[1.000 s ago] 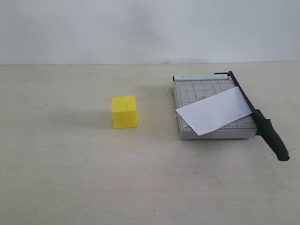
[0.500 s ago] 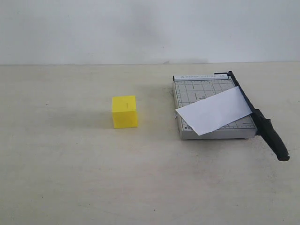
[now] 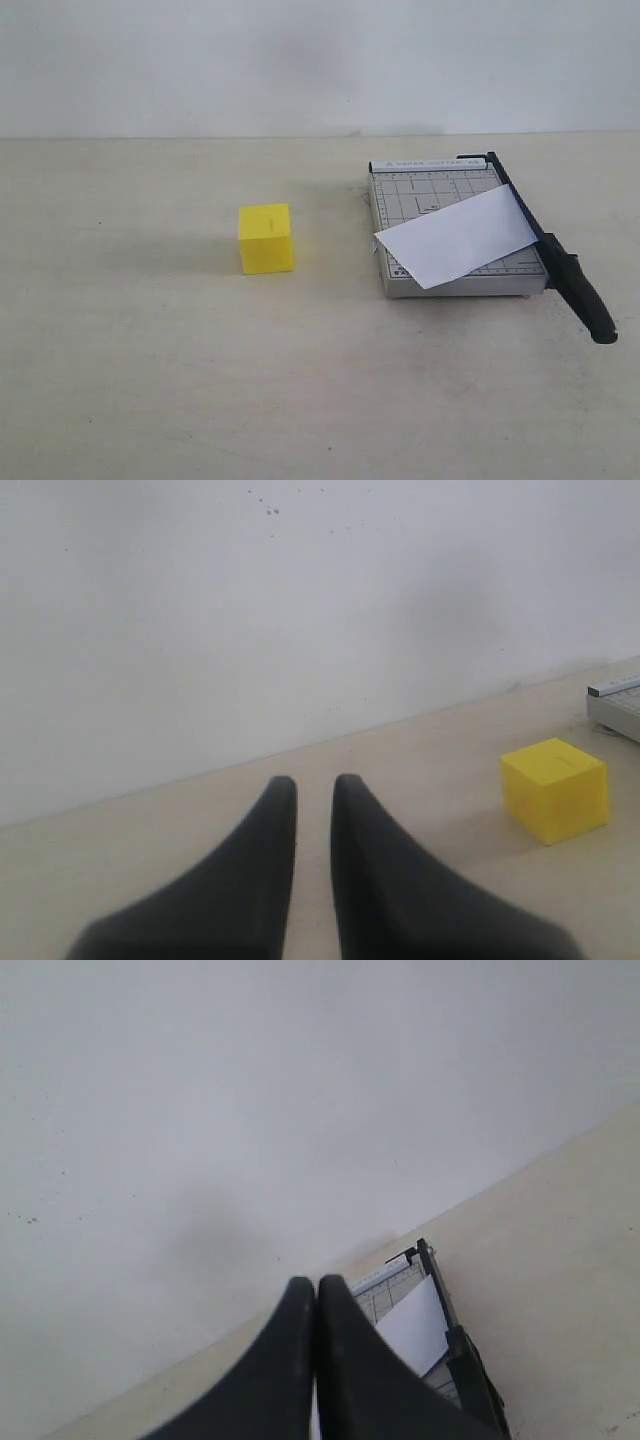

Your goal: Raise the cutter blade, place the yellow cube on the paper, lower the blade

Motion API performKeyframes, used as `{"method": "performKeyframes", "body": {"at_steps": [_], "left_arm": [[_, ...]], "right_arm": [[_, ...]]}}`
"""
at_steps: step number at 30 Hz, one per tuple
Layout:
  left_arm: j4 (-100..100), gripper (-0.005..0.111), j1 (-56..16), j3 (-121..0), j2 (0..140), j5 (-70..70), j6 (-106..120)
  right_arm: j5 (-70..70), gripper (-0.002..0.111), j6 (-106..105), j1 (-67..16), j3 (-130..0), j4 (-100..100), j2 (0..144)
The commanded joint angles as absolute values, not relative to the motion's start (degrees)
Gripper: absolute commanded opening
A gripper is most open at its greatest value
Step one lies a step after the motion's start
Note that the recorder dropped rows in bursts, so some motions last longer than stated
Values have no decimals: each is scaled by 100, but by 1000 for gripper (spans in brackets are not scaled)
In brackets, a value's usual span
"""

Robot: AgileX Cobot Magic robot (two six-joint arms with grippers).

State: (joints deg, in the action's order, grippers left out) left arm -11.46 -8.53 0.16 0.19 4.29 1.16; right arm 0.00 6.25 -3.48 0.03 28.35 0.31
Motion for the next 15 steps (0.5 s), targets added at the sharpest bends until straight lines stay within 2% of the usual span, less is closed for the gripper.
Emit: {"method": "performKeyframes", "body": {"at_steps": [1,7,11,14,15], "left_arm": [[-1090,13,-832,0,0,392,116],[-1090,13,-832,0,0,392,116],[-1090,13,-832,0,0,392,116],[-1090,13,-832,0,0,392,116],[-1090,13,-832,0,0,392,116]], "right_arm": [[194,0,597,-337,0,2800,0],[956,0,249,-337,-498,2016,0],[1606,1,182,-337,-1132,1326,659],[2318,17,117,-337,-1765,865,1389],[2497,27,117,-337,-1964,802,1664]]}}
